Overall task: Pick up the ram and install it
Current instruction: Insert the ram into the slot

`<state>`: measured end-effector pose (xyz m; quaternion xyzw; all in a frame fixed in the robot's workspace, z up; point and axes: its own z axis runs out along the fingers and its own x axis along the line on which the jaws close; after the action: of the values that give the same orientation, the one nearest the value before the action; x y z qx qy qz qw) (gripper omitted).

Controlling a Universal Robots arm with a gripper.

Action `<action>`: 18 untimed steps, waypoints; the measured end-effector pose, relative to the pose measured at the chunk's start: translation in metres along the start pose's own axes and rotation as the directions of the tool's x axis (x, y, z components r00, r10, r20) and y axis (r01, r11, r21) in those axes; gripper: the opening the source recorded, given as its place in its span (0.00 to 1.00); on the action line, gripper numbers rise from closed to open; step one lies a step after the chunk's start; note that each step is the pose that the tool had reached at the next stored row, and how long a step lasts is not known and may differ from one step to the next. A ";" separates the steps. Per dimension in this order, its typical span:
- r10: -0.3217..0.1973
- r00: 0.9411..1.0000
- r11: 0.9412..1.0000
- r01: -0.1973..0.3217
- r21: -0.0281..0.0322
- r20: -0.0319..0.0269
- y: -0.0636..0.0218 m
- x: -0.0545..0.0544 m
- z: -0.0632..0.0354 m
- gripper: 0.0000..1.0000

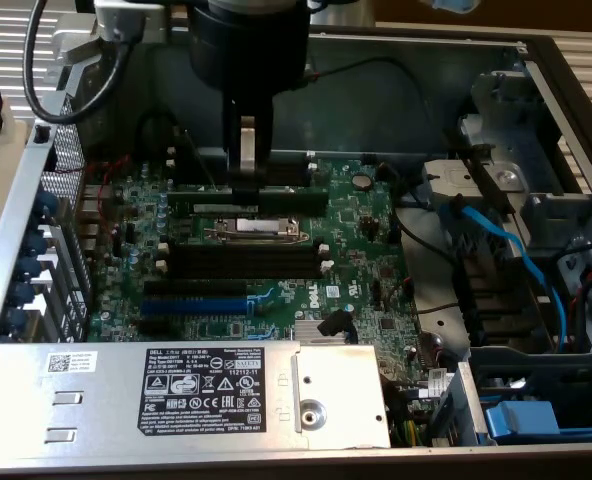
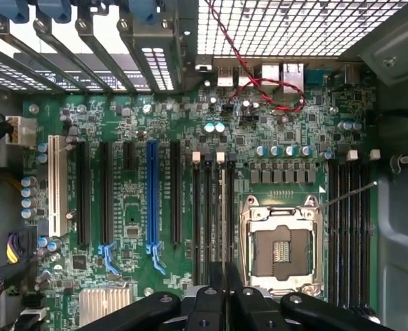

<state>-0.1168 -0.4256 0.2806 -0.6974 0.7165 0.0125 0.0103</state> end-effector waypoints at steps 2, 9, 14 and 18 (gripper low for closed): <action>0.000 1.000 1.000 0.000 0.000 0.000 0.0000 0.003 0.0034 0.12; -0.003 1.000 1.000 0.003 0.000 0.000 -0.0016 0.009 0.0098 0.12; -0.014 1.000 1.000 0.014 -0.001 0.000 -0.0017 0.009 0.0122 0.12; -0.014 1.000 1.000 0.014 -0.001 0.000 -0.0017 0.010 0.0131 0.12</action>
<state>-0.1153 -0.4349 0.2672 -0.7026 0.7114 0.0129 0.0101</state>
